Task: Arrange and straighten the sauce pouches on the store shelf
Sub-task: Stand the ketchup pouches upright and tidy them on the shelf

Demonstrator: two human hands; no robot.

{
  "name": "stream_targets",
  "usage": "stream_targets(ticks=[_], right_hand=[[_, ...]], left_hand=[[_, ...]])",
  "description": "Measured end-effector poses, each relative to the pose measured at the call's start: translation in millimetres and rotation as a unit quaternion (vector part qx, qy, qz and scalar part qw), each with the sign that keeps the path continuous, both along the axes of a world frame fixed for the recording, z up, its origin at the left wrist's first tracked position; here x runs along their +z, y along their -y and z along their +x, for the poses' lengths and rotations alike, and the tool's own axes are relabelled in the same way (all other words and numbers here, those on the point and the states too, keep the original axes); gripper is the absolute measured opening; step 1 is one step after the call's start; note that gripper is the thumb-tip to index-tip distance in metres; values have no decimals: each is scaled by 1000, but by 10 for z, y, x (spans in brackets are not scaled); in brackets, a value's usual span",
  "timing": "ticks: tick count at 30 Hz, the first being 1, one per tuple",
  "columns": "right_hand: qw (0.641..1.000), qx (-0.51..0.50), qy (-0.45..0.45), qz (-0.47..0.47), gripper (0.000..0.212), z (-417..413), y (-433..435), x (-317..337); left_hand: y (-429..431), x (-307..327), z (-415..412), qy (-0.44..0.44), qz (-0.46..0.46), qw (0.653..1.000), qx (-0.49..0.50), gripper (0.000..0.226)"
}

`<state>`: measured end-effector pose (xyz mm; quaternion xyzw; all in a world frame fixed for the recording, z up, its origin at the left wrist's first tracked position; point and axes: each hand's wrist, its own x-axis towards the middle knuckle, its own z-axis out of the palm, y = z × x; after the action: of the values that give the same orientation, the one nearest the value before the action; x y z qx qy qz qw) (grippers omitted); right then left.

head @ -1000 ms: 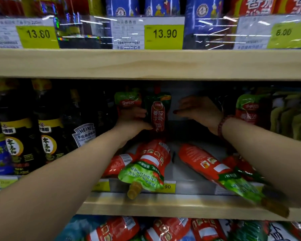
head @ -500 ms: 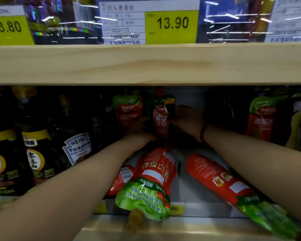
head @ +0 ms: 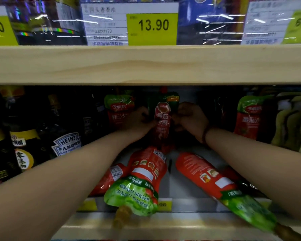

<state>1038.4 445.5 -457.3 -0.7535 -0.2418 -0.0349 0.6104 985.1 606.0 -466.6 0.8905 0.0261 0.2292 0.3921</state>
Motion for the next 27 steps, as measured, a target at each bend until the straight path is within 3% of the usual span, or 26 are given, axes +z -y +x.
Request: stream_targets(ticks=[5,7,11,14,20,23,27], right_hand=[[999,-20,-4,32,8,30,277,144],[999,-35,0,35,17,36,405,124],[997,-69,-4,26,16,57,663,55],[995,-93,-28,14,37,69,823,43],[991,-92,-36,-85,32,-6,996,-18],[989,-93,-42,-109,40,-58,1033,-1],[981,-56,-33,-184,27,-185,1117,47]], left_hand=[[222,141,-34,-51,-53,994,-81,51],[383,102,9,-56,-60,992,-92,58],[713,11,140,-15,-68,995,-73,48],[897,-58,199,12,-70,996,-50,41],[1057,-207,212,5,-82,995,-55,57],[1060,-193,187,-5,-75,995,-62,66],[1069,-212,144,-63,-74,992,-81,72]])
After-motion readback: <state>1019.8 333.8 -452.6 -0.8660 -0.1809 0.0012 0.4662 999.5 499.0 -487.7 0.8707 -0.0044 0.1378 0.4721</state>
